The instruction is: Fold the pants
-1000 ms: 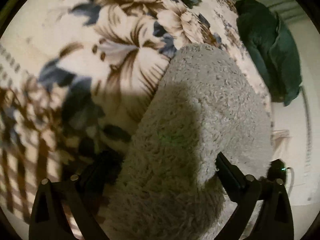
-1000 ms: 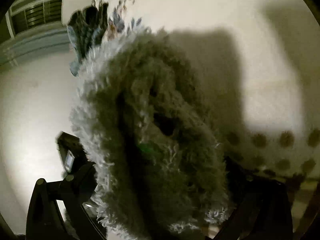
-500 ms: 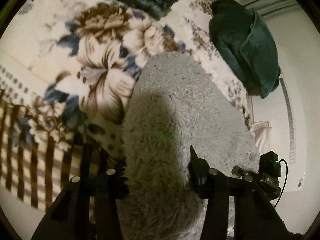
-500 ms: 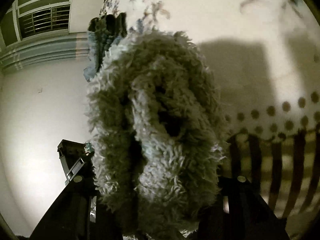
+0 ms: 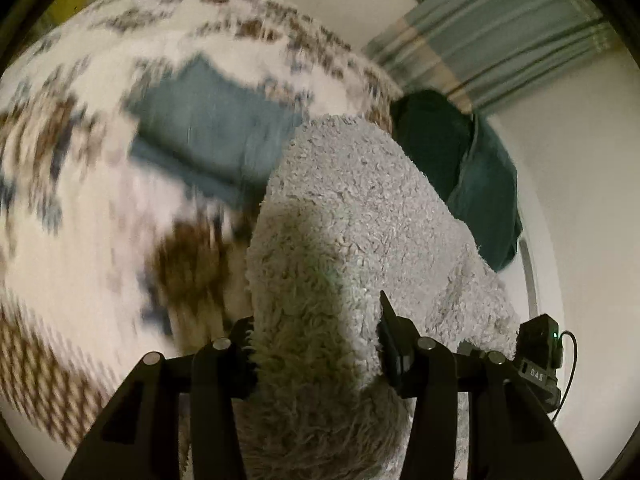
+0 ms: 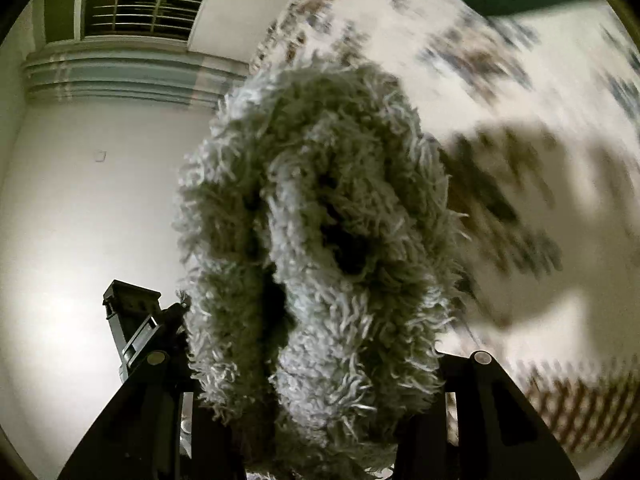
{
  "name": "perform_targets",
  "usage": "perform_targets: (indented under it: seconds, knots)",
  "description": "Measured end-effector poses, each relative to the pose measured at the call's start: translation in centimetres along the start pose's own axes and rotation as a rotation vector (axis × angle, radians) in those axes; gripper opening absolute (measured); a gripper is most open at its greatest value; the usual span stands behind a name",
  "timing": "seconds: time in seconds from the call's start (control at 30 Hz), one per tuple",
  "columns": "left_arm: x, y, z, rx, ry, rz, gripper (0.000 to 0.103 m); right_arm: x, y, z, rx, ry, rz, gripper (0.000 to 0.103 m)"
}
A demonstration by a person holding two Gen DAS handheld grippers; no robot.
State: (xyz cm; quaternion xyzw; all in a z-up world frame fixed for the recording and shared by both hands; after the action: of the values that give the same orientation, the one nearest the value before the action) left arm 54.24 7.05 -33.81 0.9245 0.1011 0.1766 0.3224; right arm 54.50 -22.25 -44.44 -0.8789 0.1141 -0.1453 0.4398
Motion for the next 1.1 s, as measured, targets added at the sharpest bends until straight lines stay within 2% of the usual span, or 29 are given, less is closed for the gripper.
perform_targets:
  seconds: [0.07, 0.1, 0.13, 0.27, 0.33, 0.43, 0.53, 0.6, 0.7, 0.73, 0.8, 0.83, 0.9, 0.97, 1.1]
  knots:
    - [5.9, -0.4, 0.1, -0.006, 0.018, 0.021, 0.044, 3.5, -2.2, 2.2, 0.005, 0.018, -0.005, 0.042]
    - [7.7, -0.6, 0.4, -0.002, 0.024, 0.029, 0.045, 5.9, -3.5, 4.1, 0.009, 0.029, -0.009, 0.042]
    - [11.4, -1.1, 1.0, -0.004, 0.035, 0.037, 0.045, 8.6, -4.6, 6.1, 0.018, 0.041, -0.002, 0.042]
    - [20.6, -4.4, 5.0, 0.020, 0.044, 0.044, 0.045, 17.2, -6.5, 13.6, 0.044, 0.065, 0.017, 0.042]
    - [23.0, -6.4, 7.0, 0.030, 0.036, 0.037, 0.045, 21.8, -6.8, 18.4, 0.043, 0.057, 0.023, 0.042]
    - [26.8, -10.8, 11.3, 0.057, 0.010, -0.008, 0.045, 25.8, -6.0, 23.2, 0.031, 0.029, 0.031, 0.042]
    - [28.3, -14.2, 14.4, 0.126, -0.037, -0.026, 0.046, 29.4, -4.0, 28.9, -0.059, -0.030, 0.026, 0.043]
    - [28.3, -16.4, 16.5, 0.186, -0.089, -0.034, 0.049, 30.0, -2.5, 31.0, -0.151, -0.092, 0.015, 0.048]
    - [28.1, -17.2, 16.4, 0.198, -0.088, -0.035, 0.052, 30.2, -2.1, 31.6, -0.249, -0.124, -0.036, 0.061]
    - [28.0, -17.0, 15.9, 0.207, -0.078, -0.024, 0.055, 30.0, -2.3, 31.2, -0.270, -0.121, -0.049, 0.067]
    - [27.6, -16.2, 14.8, 0.258, -0.052, 0.011, 0.059, 29.0, -2.6, 29.6, -0.335, -0.108, -0.073, 0.072]
    - [27.1, -15.5, 14.0, 0.318, -0.033, 0.053, 0.063, 28.2, -2.7, 28.2, -0.369, -0.094, -0.084, 0.080]
    - [26.9, -14.7, 12.9, 0.374, 0.002, 0.101, 0.076, 27.9, -3.8, 26.6, -0.458, -0.056, -0.128, 0.085]
    - [25.9, -13.3, 11.3, 0.421, 0.042, 0.158, 0.088, 27.4, -5.0, 25.1, -0.545, -0.018, -0.176, 0.101]
    - [23.9, -11.2, 8.6, 0.514, 0.098, 0.235, 0.092, 24.4, -8.3, 20.8, -0.729, 0.072, -0.254, 0.103]
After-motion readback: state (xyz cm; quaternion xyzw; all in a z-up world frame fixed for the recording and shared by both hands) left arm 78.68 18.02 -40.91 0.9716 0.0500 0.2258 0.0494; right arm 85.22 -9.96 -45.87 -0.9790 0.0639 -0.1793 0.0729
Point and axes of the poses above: each gripper's, at about its wrist camera, not at the fingertips, and z roughly the way its jaws point, y to its right, x to its top, the point moved 5 cm from there along z, roughly the way its jaws point, and after that the axes turned 6 degrees about -z, right-handed, at the moved point
